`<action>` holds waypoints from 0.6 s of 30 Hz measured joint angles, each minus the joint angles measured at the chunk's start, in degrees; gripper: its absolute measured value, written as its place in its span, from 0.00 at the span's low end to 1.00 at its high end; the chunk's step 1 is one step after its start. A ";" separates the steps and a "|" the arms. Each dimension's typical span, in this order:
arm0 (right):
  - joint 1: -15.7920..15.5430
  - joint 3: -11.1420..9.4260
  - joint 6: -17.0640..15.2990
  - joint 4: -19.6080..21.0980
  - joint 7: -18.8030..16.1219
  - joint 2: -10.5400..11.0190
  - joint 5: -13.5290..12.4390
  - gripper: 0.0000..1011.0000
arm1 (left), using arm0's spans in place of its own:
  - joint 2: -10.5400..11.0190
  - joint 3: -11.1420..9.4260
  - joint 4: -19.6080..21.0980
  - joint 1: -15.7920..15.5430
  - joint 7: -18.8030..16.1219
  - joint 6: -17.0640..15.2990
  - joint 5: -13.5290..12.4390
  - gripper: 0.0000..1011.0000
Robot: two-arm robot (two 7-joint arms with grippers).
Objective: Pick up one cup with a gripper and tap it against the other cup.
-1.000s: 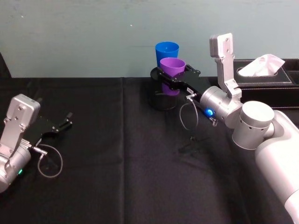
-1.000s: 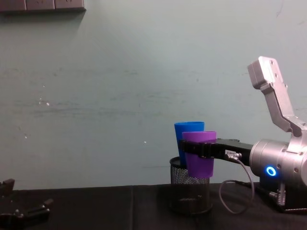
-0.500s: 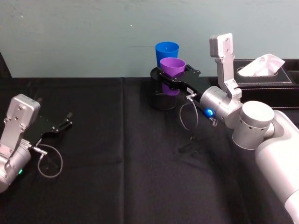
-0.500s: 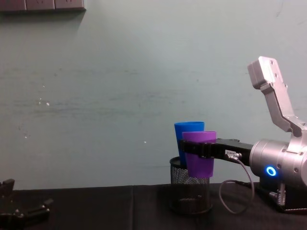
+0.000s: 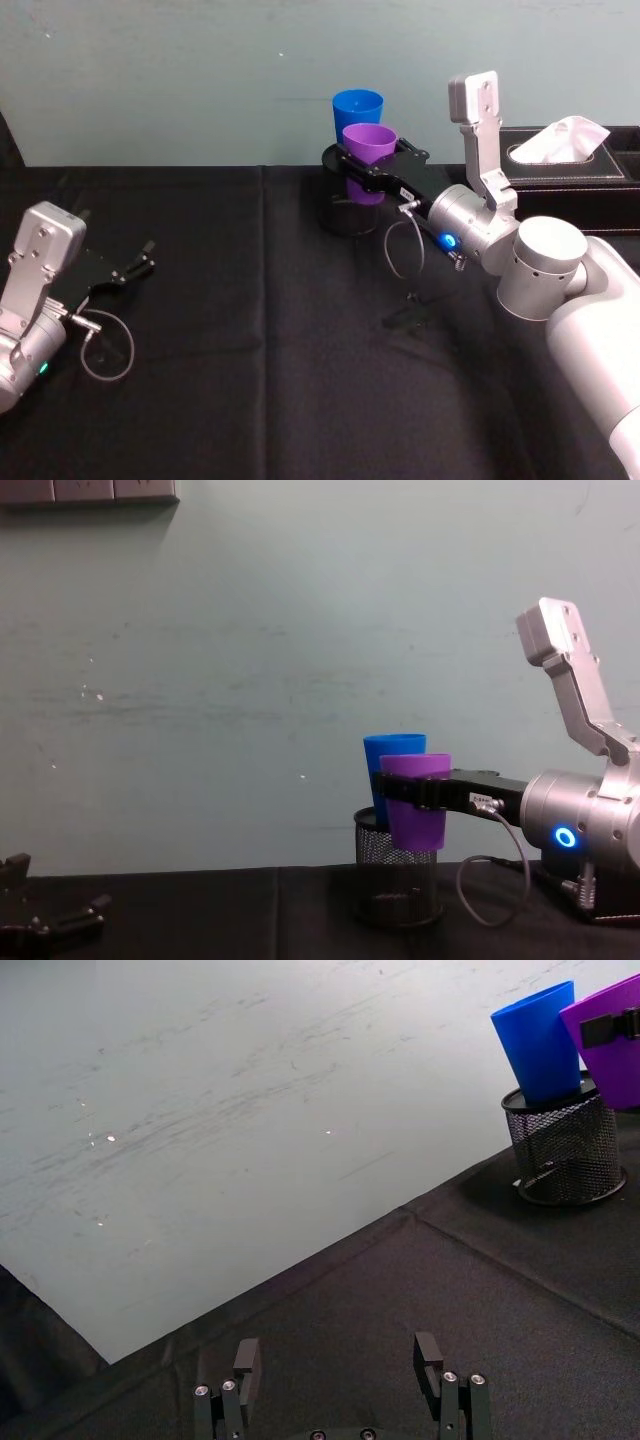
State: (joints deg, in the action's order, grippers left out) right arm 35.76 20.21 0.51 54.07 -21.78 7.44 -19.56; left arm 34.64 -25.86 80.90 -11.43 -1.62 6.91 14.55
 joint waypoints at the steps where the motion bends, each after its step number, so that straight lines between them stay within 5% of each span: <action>1: 0.00 0.00 0.00 0.00 0.00 0.00 0.00 0.73 | 0.00 0.00 0.00 0.00 0.00 0.00 0.00 0.99; 18: 0.00 0.00 0.00 0.00 0.00 0.00 0.00 0.73 | 0.00 0.00 0.00 0.00 0.00 0.00 0.00 0.99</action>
State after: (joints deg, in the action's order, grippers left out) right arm 35.77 20.21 0.51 54.07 -21.79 7.44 -19.56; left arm 34.65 -25.86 80.90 -11.43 -1.62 6.91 14.55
